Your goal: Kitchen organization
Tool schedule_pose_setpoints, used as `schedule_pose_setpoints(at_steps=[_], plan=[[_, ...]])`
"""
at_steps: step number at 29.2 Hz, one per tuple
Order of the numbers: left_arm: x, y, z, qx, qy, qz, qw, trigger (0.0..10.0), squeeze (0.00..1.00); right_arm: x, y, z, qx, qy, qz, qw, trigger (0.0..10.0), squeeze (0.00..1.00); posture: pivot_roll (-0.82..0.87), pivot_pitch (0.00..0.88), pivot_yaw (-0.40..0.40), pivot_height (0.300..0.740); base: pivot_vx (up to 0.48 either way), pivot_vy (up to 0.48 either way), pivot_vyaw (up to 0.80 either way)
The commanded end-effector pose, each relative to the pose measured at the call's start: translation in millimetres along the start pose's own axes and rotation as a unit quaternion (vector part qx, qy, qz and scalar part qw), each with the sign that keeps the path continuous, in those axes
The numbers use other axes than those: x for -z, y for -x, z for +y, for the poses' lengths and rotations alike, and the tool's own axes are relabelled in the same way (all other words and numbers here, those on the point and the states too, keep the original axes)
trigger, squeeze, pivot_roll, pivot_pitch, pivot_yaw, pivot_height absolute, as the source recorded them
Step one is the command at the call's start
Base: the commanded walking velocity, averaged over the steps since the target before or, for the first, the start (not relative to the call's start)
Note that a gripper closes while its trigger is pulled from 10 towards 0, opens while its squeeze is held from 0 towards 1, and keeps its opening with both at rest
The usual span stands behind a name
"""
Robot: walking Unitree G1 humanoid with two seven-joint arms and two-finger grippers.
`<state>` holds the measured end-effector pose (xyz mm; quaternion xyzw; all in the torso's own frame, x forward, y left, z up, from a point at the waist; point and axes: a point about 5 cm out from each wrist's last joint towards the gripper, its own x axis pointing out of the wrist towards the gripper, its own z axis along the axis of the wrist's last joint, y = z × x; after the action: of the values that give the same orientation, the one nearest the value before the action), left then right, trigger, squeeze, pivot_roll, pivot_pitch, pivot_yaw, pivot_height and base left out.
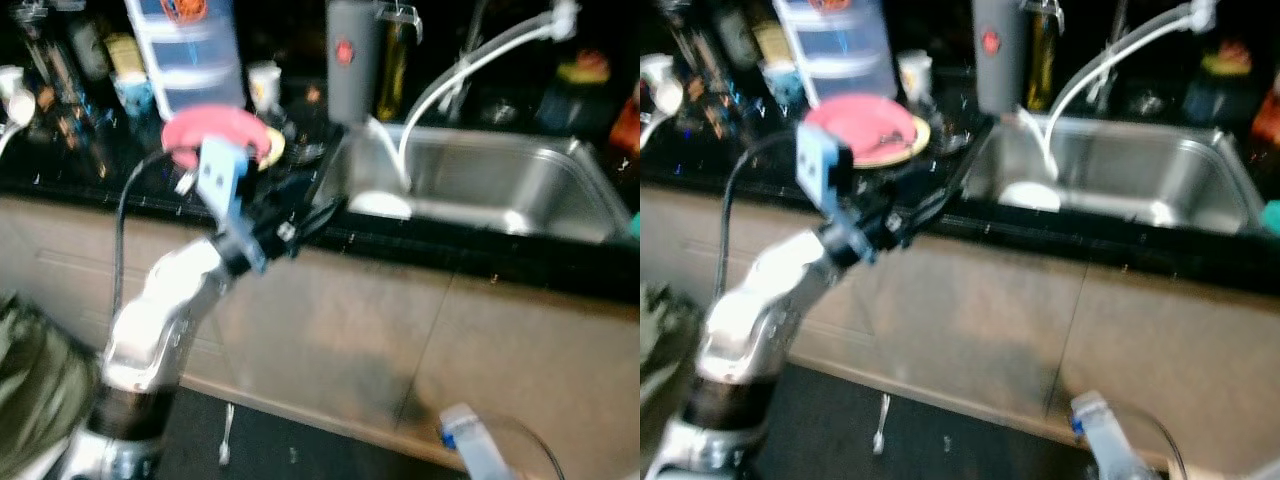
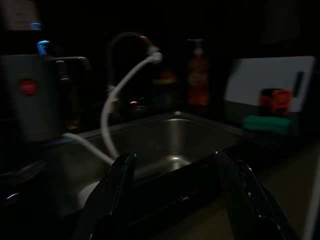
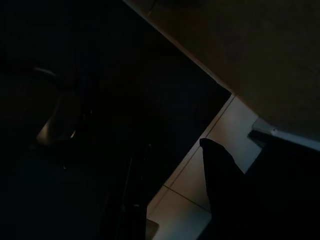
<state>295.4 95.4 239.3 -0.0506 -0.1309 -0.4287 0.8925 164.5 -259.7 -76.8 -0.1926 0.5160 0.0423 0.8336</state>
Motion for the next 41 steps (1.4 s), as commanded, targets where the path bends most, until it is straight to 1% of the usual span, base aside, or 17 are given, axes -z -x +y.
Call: schedule_pose_setpoints(at_steps=[1, 8, 9, 13, 16, 17, 18, 20, 25, 41], plan=[[2, 1.7, 3.9, -0.012, -0.005, 0.007, 1.0, 10.0, 0.0, -4, -1.0, 4.7, -0.011, 0.011, -0.004, 1.0, 10.0, 0.0, -0.02, 0.0, 0.025, 0.74, 0.0, 0.0, 0.8], [2, 1.9, 5.6, -0.019, -0.009, 0.004, 1.0, 10.0, 0.0, -4, -1.0, 4.8, -0.011, 0.011, -0.004, 1.0, 10.0, 0.0, -0.02, 0.0, 0.024, 0.74, 0.0, 0.0, 0.79], [2, 1.9, 5.9, -0.02, -0.009, 0.004, 1.0, 10.0, 0.0, -4, -1.0, 3.8, -0.004, 0.017, -0.003, 1.0, 10.0, 0.0, -0.03, 0.0, 0.024, 0.74, 0.0, 0.0, 0.79], [2, 2.4, 8.0, -0.027, -0.01, 0.003, 1.0, 10.0, 0.0, -3, -0.9, 2.7, 0.005, 0.017, 0.001, 1.0, 10.0, 0.0, -0.02, 0.0, 0.023, 0.74, 0.0, 0.0, 0.0], [0, 4.3, 15.2, -0.05, -0.012, -0.003, 0.999, 10.0, 0.0, -3, -0.9, 3.0, 0.003, 0.016, 0.002, 1.0, 10.0, 0.0, -0.02, 0.0, 0.023, 0.74, 0.0, 0.0, 0.0], [0, 4.3, 15.2, -0.05, -0.012, -0.003, 0.999, 10.0, 0.0, -3, -0.9, 3.0, 0.003, 0.016, 0.002, 1.0, 10.0, 0.0, -0.02, 0.0, 0.023, 0.74, 0.0, 0.0, 0.0], [0, 5.5, 19.9, -0.062, -0.011, 0.0, 0.998, 10.0, 0.0, -3, -0.9, 3.4, 0.001, 0.017, 0.001, 1.0, 10.0, 0.0, -0.02, 0.0, 0.024, 0.74, 0.0, 0.0, 0.0], [0, 5.5, 19.9, -0.062, -0.011, 0.0, 0.998, 10.0, 0.0, -3, -0.9, 3.4, 0.001, 0.017, 0.001, 1.0, 10.0, 0.0, -0.02, 0.0, 0.024, 0.74, 0.0, 0.0, 0.0], [-2, 8.7, 25.9, -0.078, -0.012, -0.003, 0.997, 10.0, 0.0, -3, -1.0, 3.9, -0.001, 0.016, 0.001, 1.0, 10.0, 0.0, -0.02, 0.0, 0.022, 0.74, 0.113, 0.0, 0.0], [-3, 6.5, 26.7, -0.081, -0.018, -0.008, 0.997, 10.0, 0.0, -2, -0.9, 3.9, 0.0, 0.014, 0.005, 1.0, 10.0, 0.0, -0.02, 0.0, 0.023, 0.74, 0.305, 0.0, 0.0]])
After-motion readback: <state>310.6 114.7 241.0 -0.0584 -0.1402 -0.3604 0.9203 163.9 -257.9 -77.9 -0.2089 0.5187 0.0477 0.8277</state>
